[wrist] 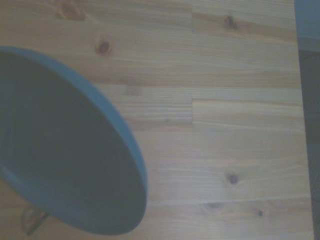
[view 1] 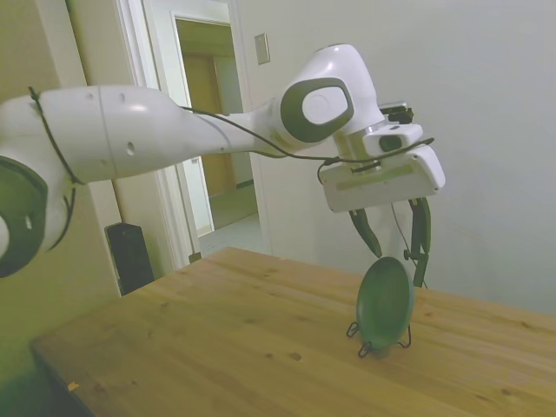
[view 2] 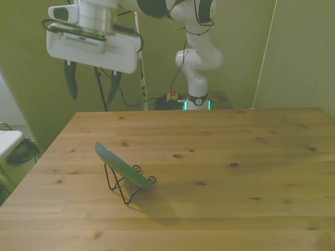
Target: Unload the plate
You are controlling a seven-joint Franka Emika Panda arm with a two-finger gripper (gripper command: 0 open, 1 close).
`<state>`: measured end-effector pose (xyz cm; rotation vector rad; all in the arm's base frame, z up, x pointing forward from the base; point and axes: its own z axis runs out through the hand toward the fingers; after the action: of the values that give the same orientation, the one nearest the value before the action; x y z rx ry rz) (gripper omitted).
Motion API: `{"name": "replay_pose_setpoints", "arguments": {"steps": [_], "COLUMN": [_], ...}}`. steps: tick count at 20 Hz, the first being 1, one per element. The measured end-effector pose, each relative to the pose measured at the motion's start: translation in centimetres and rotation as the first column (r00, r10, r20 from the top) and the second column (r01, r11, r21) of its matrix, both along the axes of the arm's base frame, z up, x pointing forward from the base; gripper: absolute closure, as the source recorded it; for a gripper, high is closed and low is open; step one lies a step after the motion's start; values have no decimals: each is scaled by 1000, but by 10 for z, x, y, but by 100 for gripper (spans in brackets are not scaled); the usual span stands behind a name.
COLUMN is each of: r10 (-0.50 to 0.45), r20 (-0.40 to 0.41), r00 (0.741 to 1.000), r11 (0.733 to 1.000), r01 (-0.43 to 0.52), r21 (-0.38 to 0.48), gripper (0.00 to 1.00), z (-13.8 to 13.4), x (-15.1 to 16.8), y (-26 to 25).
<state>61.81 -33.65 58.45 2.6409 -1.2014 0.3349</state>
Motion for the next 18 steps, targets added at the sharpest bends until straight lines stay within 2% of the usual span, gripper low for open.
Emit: {"name": "replay_pose_setpoints", "arguments": {"steps": [3,8,12,18], "r10": [-7,78,161,220], "r20": [-10,-11,-1,-19], "r00": [1000,997,987,975], "r11": [1000,994,986,975], "r01": [7,-77,-161,-220], "r21": [-3,73,44,13], "gripper": [0,0,0,0], "z": [7,-16,-25,-59], "x": [9,26,39,63], "y": [-2,15,13,20]}}
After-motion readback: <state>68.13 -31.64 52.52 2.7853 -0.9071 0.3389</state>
